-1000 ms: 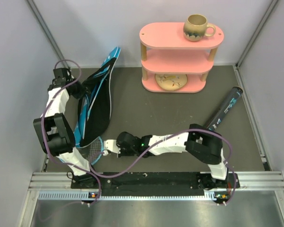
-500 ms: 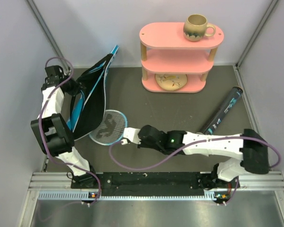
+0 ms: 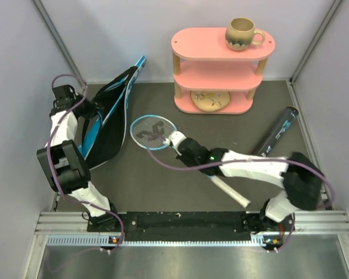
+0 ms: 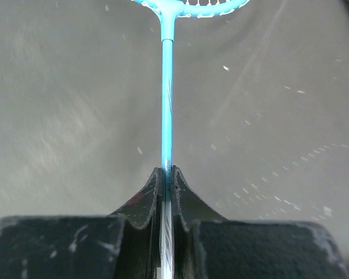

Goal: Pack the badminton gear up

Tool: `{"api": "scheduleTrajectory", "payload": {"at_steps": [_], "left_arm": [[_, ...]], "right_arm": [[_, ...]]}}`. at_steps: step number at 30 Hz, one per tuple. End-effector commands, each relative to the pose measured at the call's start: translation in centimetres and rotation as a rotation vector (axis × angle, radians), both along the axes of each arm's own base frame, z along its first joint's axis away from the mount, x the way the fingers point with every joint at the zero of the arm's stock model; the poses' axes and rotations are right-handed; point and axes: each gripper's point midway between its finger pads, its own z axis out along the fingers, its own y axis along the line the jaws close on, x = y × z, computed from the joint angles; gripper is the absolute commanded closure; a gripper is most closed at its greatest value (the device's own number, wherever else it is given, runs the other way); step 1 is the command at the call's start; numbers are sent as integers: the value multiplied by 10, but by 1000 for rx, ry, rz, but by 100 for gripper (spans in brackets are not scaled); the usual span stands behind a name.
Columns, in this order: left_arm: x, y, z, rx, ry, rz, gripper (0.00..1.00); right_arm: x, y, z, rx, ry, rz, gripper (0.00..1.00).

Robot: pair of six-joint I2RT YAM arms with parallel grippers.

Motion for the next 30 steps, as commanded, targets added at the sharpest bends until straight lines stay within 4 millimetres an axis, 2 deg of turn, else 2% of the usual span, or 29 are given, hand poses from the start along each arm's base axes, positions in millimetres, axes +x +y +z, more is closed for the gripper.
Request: {"api": "scheduleTrajectory", "payload": {"at_steps": [1,2,6,9,10,12,13,15,16,18,19,21,23,24,27,28,30], "left_arm": [[13,-16,57,-50,-234,-25,100],[7,-19,53,-60,-232,-30,100],[-7,-28,45,-82,-219,-43,100],[-20,-33,41,-95,-210,-30,100],[-26,-33,30,-98,-185,-13,100],[-36,-38,33,-110,-202,3,100],[-43,-39,20,-122,-177,18,100],[-51,-42,19,-134,-179,30,100],[-56,-44,12,-145,-163,31,100],[-62,-48,13,-155,-164,31,100],[-66,-49,10,-157,-160,31,100],[-70,-49,13,-145,-171,39,100],[-74,-48,13,-127,-173,41,100],[-76,-48,14,-121,-173,41,100],[-81,-48,12,-108,-165,48,100],[-84,-49,11,-109,-165,47,100],[-86,-52,10,-110,-173,34,100]], "right_arm": [[28,61,-9,184,85,-157,100],[34,69,-24,165,97,-183,100],[54,71,-46,157,110,-268,100],[57,70,-56,154,119,-249,100],[55,73,-59,152,140,-227,100],[56,73,-66,133,158,-221,100],[55,74,-69,129,169,-212,95],[56,74,-77,105,171,-204,76],[58,75,-80,95,168,-205,73],[61,76,-82,79,161,-200,66],[62,74,-89,54,163,-203,65],[66,77,-87,44,152,-196,64],[70,76,-93,9,145,-202,67],[71,75,-95,-1,139,-203,78],[75,66,-103,-43,114,-236,100],[75,62,-104,-56,109,-244,100],[76,63,-86,-10,97,-252,100]]}}
